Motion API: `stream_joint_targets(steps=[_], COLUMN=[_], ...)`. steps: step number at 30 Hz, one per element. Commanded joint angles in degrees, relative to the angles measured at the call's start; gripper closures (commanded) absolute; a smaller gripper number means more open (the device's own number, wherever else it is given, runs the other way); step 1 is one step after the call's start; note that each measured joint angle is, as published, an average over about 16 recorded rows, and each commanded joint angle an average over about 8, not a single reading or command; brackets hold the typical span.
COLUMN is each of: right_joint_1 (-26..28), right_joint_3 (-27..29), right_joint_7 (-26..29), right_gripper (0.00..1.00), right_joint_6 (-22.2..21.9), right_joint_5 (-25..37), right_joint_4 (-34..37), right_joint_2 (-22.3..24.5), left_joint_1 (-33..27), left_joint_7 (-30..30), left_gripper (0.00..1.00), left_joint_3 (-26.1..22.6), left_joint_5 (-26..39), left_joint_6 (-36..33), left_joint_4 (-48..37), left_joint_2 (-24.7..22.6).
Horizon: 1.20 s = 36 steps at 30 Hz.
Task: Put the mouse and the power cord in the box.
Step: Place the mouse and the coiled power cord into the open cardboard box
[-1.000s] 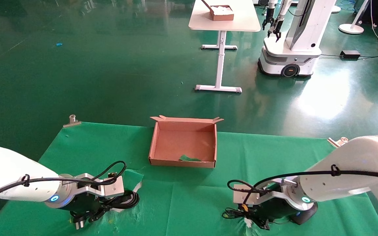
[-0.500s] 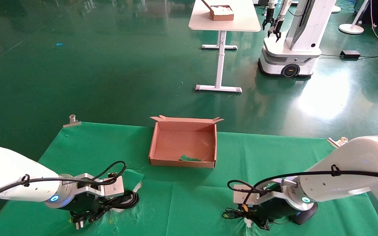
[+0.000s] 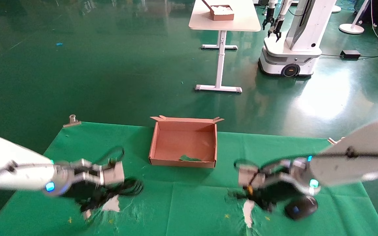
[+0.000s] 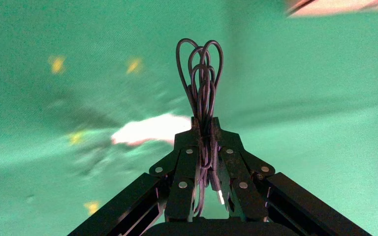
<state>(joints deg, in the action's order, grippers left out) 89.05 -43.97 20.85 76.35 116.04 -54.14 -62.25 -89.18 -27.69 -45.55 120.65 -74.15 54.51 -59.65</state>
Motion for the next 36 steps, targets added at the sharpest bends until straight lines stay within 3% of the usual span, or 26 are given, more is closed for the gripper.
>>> stream_joint_targets(steps=[1, 7, 13, 17, 21, 22, 29, 30, 36], right_joint_1=[1.12, 3.47, 4.81, 5.33, 5.89, 6.01, 6.77, 6.93, 8.47], right_joint_3=[0.68, 2.59, 4.69, 4.67, 3.71, 3.52, 3.13, 3.09, 3.01], right_joint_7=[0.26, 3.43, 7.18, 8.95, 10.94, 11.52, 13.30, 13.29, 13.03], right_gripper=[1.00, 1.00, 1.00, 1.00, 1.00, 1.00, 1.00, 1.00, 1.00], right_joint_6=[0.16, 0.44, 0.55, 1.72, 3.77, 4.32, 6.83, 6.97, 7.02], right_joint_5=[-0.44, -0.68, -1.17, 0.48, 3.72, 4.39, 6.09, 6.19, 6.96], right_joint_4=[-1.28, -6.47, -10.94, -14.66, -19.16, -20.15, -22.91, -22.94, -23.03], right_joint_2=[0.78, 3.48, 6.56, 8.62, 10.35, 10.72, 12.62, 12.67, 12.18], left_joint_1=[-1.16, -4.86, -6.69, -6.01, -3.96, -3.53, -3.69, -3.97, -5.50], left_joint_7=[0.42, 1.80, 2.41, 4.25, 3.78, 3.08, -4.39, -5.35, -9.90], left_gripper=[1.00, 1.00, 1.00, 1.00, 1.00, 0.95, 0.08, 0.00, 0.00], left_joint_3=[1.16, 2.89, 2.20, -1.66, -8.78, -10.76, -21.70, -22.81, -28.47], left_joint_5=[-2.32, -4.41, -0.93, 4.58, 10.00, 10.89, 12.39, 12.25, 11.17], left_joint_6=[-1.12, 1.40, 10.57, 19.65, 28.71, 30.54, 36.38, 36.69, 38.02], left_joint_4=[0.63, -0.19, -5.42, -8.69, -9.82, -9.89, -10.71, -10.70, -10.57], left_joint_2=[0.68, -2.83, -11.48, -16.88, -19.05, -19.15, -19.32, -19.31, -19.26])
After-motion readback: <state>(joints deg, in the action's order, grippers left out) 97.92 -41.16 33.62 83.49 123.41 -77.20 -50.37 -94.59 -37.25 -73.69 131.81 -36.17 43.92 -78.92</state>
